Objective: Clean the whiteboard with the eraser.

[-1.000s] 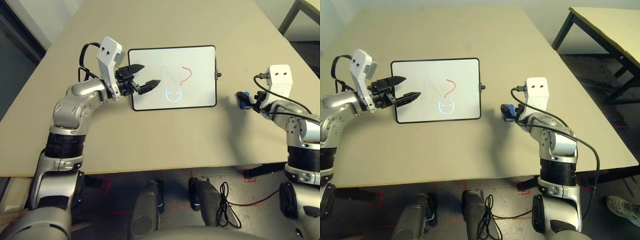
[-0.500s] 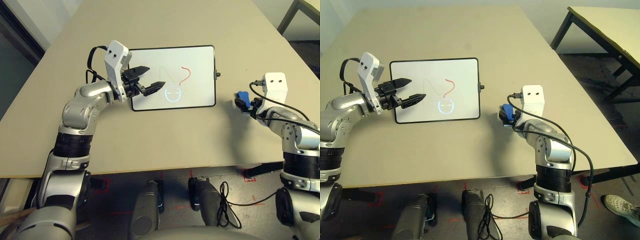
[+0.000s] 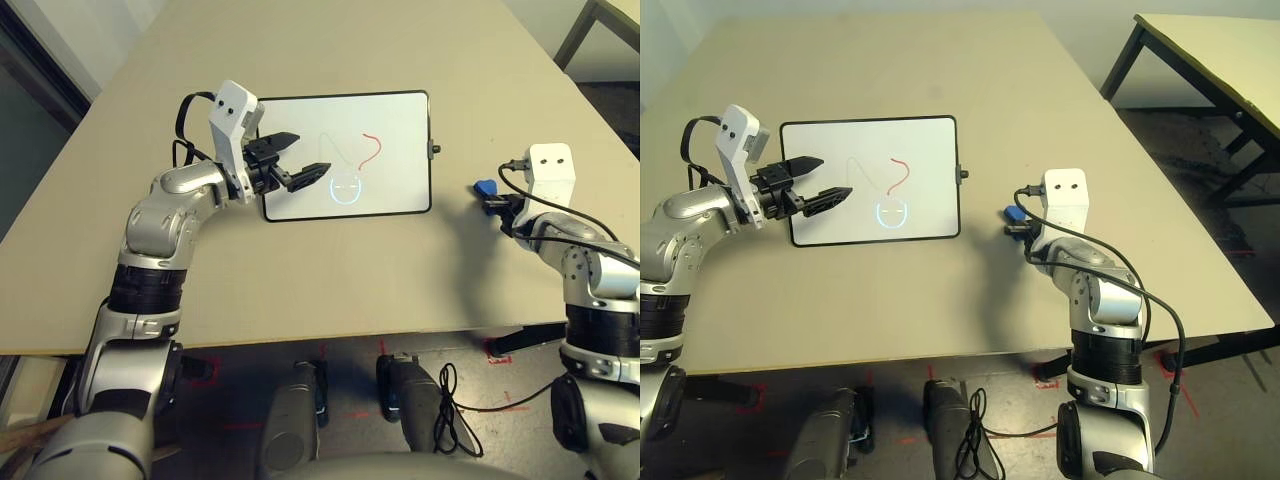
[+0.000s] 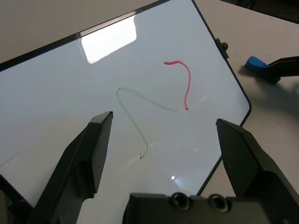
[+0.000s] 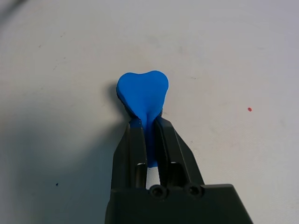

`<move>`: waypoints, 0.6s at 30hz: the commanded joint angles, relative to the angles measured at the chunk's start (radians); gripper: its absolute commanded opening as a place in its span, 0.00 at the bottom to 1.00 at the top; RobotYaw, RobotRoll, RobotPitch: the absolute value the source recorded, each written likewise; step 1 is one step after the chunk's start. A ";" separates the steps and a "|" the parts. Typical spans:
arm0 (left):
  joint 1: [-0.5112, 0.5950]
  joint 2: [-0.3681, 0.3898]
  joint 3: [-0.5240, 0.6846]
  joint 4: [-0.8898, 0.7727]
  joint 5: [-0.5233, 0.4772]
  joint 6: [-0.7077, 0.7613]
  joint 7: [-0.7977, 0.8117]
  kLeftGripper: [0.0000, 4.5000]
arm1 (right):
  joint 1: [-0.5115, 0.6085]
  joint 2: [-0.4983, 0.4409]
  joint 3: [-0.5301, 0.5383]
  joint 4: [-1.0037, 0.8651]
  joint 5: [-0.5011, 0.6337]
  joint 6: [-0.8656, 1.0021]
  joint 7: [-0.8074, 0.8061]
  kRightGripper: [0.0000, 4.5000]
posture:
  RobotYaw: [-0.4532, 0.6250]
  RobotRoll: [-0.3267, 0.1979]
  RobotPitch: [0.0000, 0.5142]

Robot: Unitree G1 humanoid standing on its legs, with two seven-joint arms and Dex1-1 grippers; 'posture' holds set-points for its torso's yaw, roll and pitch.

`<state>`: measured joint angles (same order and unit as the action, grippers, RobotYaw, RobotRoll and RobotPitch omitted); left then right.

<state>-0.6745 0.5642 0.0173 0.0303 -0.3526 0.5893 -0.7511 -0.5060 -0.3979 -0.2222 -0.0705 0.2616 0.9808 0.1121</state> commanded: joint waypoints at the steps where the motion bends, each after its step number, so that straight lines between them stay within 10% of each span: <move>1: 0.001 -0.004 -0.005 0.004 0.007 -0.004 0.000 1.00 | -0.023 -0.027 0.014 0.016 -0.023 -0.034 0.017 0.03 | 0.37 0.62 0.37; 18: -0.016 -0.005 -0.009 0.014 0.012 -0.003 -0.004 1.00 | -0.381 0.041 0.273 -0.034 0.053 0.034 0.276 0.00 | 0.37 0.62 0.36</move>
<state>-0.6901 0.5541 0.0173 0.0421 -0.3520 0.5887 -0.7513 -0.8763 -0.3675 0.0148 -0.0864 0.3038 0.9979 0.3744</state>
